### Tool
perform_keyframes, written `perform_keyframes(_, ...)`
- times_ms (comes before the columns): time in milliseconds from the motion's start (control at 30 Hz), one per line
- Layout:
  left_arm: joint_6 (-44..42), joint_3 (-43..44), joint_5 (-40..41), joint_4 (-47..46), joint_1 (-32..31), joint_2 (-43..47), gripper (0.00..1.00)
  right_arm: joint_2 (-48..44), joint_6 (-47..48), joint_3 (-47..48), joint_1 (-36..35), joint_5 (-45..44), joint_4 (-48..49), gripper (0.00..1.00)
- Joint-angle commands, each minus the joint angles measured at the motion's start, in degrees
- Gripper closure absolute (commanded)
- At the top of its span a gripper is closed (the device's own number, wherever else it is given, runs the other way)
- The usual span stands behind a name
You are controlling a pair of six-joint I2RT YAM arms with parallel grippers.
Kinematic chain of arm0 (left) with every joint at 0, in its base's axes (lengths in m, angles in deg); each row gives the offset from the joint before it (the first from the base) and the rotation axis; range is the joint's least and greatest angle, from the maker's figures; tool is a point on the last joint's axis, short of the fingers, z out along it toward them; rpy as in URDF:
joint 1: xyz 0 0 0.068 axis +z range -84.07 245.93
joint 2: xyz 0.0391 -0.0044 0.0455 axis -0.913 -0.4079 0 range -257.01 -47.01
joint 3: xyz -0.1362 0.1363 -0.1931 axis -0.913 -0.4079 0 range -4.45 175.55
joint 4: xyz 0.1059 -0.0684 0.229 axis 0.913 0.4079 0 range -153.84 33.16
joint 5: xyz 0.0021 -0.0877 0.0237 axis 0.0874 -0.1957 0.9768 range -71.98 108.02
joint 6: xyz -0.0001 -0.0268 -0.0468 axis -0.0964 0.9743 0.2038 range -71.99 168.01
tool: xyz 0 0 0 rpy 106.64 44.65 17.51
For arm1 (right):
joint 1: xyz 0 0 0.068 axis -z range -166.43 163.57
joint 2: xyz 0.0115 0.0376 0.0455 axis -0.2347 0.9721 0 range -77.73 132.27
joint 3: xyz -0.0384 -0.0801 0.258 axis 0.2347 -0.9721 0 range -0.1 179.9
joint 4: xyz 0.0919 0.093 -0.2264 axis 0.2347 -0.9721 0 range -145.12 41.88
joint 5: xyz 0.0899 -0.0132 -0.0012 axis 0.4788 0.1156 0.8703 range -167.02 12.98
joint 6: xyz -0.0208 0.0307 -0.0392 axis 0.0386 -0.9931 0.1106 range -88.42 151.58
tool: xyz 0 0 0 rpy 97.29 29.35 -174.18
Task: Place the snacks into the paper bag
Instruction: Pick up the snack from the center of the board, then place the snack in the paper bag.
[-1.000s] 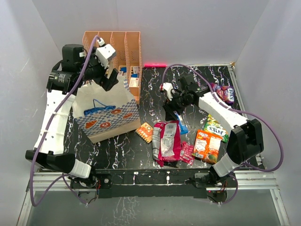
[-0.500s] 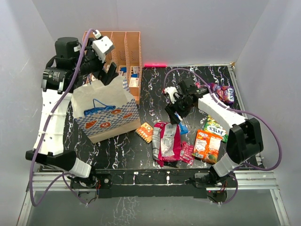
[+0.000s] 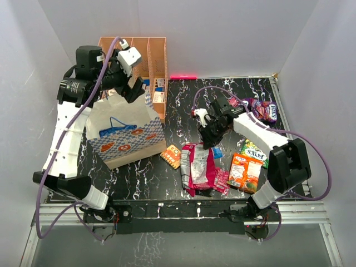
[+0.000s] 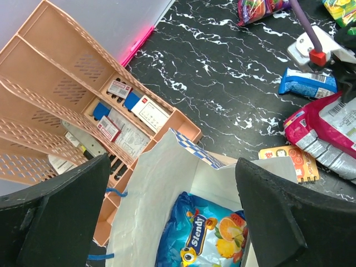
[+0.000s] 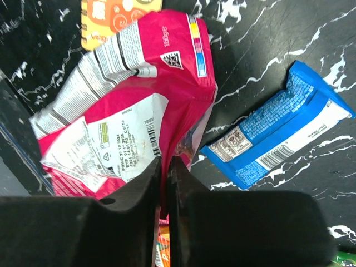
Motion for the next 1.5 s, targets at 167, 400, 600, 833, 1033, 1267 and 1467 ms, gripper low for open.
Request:
perform_keyframes(167,-4.7,2.4,-4.2,6.4,-0.3,2.1,0.10,-4.1,6.0,10.9,-0.3,8.5,0.9,0.92)
perform_keyframes(400,-4.4,4.5,-11.5,6.6,-4.4,-1.5,0.10,-7.4,10.6,21.9,-0.2,10.5,-0.8,0.92)
perform_keyframes(600,-5.9,7.3,-9.5,7.1,-13.9,-6.4,0.10,-8.4,15.4,32.4,-0.2,10.7,-4.5,0.92)
perform_keyframes(833,-7.1,9.7,-13.2,2.8,-14.9,-9.2,0.04,-8.8,19.4,42.3,-0.3,13.2,-8.9,0.92)
perform_keyframes(1033,-6.0,10.2,-21.4,2.3,-14.9,-10.6,0.02,-10.4,19.6,42.8,-0.2,16.9,-10.1,0.92)
perform_keyframes(1267,0.5,3.5,-28.0,-3.3,-14.9,-10.5,0.02,-11.3,19.4,42.1,-0.2,19.4,-10.4,0.92)
perform_keyframes(1467,0.5,1.1,-29.7,-3.2,-15.0,-11.7,0.09,-11.8,19.3,41.6,-0.3,21.0,-10.5,0.92)
